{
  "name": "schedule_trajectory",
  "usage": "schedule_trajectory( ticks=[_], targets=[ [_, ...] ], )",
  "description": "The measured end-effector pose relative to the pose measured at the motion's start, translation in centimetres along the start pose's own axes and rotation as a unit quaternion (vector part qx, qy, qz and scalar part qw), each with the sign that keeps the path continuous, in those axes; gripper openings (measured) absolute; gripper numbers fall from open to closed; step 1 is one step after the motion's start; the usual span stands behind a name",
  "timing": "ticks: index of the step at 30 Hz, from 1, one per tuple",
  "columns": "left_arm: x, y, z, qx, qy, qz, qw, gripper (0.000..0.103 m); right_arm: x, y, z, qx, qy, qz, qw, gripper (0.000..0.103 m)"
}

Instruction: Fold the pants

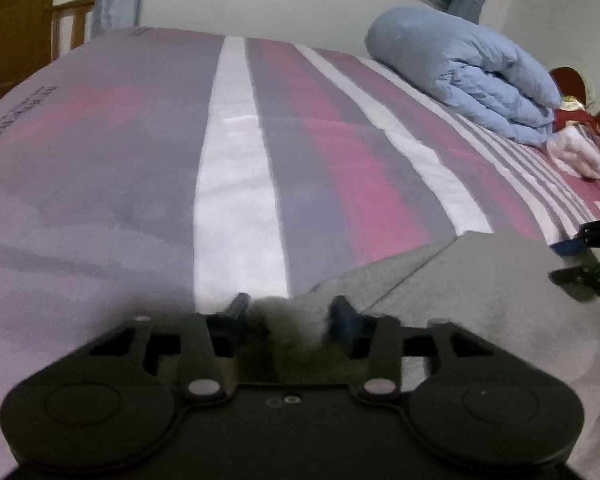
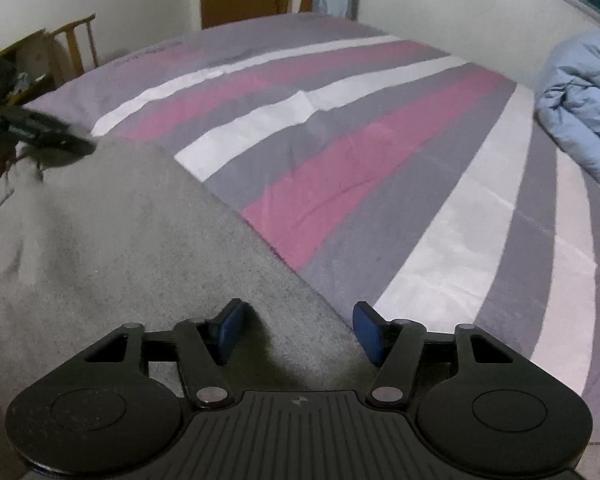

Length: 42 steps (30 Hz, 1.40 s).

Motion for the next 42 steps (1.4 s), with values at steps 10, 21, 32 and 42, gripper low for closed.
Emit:
schedule_trajectory(
  ticks=[10,21,32,42],
  targets=[
    [-10.4,-3.6,0.5,0.05,-0.133,-0.025,0.9895,0.014,-12.3,4.7,0.9,-0.049,-0.095,-0.04,0.993,0.009],
    [-21.7,-9.0,-7.5,0.088,-0.163,-0.038,0.9819,0.014,-23.6,17.0,-10.0,-0.121,-0.123,-0.068,0.983,0.009],
    [-25.2,-7.0,-21.5,-0.155,-0.114,0.05,0.9801,0.029,-24.8,21.8,-22.3,0.07,-0.157,-0.092,0.981,0.085],
    [-22.0,-8.0,-18.5,-0.269,-0.128,-0.031,0.954,0.029,-24.0,14.1,-23.1,0.448,-0.163,0.007,0.879,0.056]
  ],
)
Point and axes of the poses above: each gripper's, at about its wrist camera, not at the fingertips, and x roughly the way its jaws point, y to its left, z to its top, the point moved 7 cm from there along x, roughly the way its jaws point, and after that the axes turned 5 degrees about -z, right-handed, at the moved point
